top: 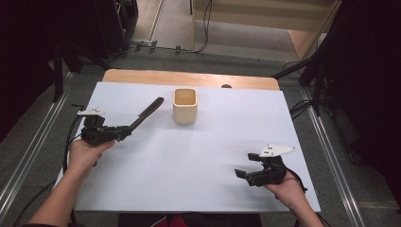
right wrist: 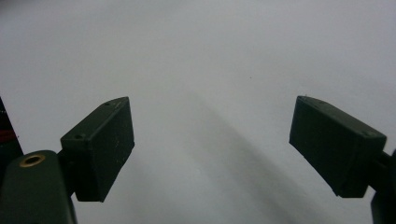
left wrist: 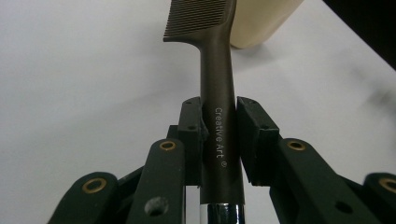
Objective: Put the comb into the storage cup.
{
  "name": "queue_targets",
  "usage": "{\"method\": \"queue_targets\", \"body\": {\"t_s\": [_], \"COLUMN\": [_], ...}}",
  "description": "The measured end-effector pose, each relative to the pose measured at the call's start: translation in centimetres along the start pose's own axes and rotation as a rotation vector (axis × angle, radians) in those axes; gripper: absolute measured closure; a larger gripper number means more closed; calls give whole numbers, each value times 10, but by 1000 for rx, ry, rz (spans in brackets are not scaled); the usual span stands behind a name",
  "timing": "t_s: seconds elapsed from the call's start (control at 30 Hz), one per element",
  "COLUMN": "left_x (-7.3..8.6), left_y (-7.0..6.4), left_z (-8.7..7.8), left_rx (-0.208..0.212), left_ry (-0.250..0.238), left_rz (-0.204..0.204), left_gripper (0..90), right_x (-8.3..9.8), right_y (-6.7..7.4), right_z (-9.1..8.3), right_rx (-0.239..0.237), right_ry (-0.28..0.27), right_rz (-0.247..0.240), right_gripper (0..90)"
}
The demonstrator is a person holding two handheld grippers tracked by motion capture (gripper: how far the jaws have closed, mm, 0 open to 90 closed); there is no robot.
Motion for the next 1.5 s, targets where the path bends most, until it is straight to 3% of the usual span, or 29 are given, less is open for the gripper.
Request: {"method": "queue_targets", "body": {"t_s": [0.5,0.8,0.83,1.03,1.3,1.5], "left_x": [-18,-37,-41,-51,-73,-77], "left_y": [-21,-42,-45,-55,-90,-104], "left_z": [-20,-28,-26,-21,-2,11], "left_rx": [35,72,94,114,176,207], "left_ry": [-100,-151,-156,-156,-156,-144], "left_rz": [-21,16,3,24,89,101], "left_gripper": [737,737,737,737,737,737], "right_x": [-1,-1,-1,1,0,0], "right_y": [2,1,1,2,3,6], "right_z": [0,0,0,-2,-6,-7], "right_rx": [-3,2,2,6,12,9], "right_ry": [-1,1,1,-2,-22,-25], "right_rz": [2,2,3,10,18,26], "right_gripper": [123,124,124,124,124,124]}}
Point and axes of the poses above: each handheld gripper's, and its own axes: z roughly forward along the jaws, x roughly out of its underside, y roughly to its left, the point moved 6 cm from there along z, roughly forward along the jaws, and after that the axes turned 10 degrees about z, right-handed, at the moved point
